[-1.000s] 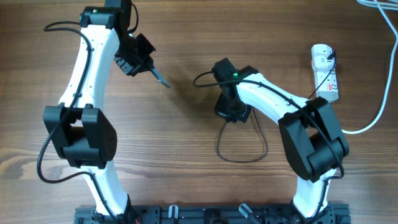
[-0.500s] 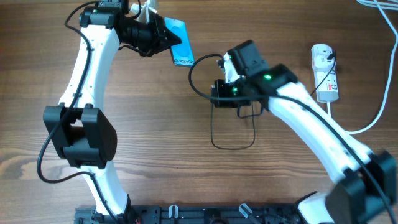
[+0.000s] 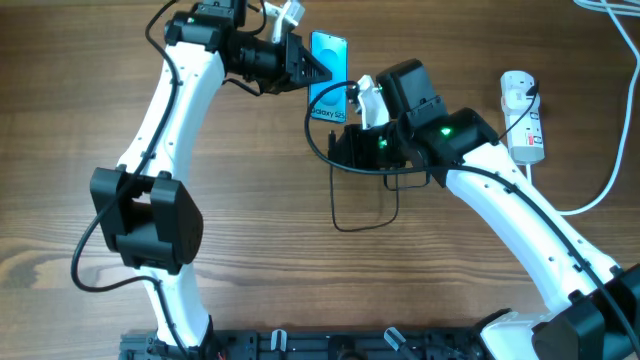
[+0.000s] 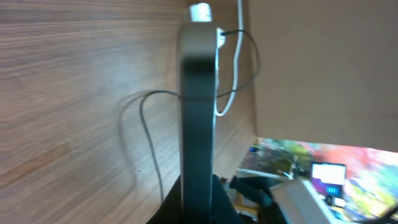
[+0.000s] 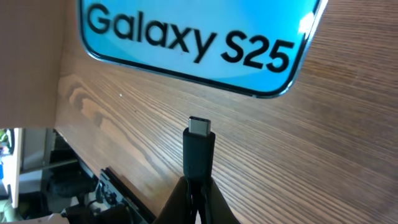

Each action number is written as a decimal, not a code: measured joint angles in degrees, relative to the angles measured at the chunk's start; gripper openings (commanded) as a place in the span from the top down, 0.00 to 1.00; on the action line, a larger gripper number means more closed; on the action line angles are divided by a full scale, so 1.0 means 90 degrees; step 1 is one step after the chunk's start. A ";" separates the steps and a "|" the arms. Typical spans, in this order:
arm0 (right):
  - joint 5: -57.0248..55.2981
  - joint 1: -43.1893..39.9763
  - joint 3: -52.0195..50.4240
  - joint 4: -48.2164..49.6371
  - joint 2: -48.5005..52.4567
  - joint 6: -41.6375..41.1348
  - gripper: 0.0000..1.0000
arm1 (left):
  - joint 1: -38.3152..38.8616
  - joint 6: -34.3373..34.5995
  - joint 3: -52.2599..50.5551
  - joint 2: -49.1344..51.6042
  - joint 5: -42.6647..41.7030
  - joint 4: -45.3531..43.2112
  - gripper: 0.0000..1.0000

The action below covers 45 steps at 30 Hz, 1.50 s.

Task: Plug charger to phone and switch on socket
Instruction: 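Lift the plug with the right gripper to the phone's bottom port, then push the plug upward into the phone port with the right gripper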

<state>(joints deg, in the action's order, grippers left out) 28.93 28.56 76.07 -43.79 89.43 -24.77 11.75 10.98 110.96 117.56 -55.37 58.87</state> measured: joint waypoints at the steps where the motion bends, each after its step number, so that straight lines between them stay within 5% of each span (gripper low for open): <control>1: -0.0063 0.0002 0.0000 0.0015 0.0000 -0.0029 0.96 | 0.0019 -0.0005 0.0000 0.0000 0.0114 0.0002 0.96; 45: -0.0508 0.0257 0.0000 0.0444 0.0000 -0.0724 0.96 | 0.0066 0.0005 0.0000 0.0000 0.0044 0.0019 0.96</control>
<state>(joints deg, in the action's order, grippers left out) 24.36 30.87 76.07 -39.79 89.43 -31.29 12.34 11.03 110.96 117.56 -54.98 59.05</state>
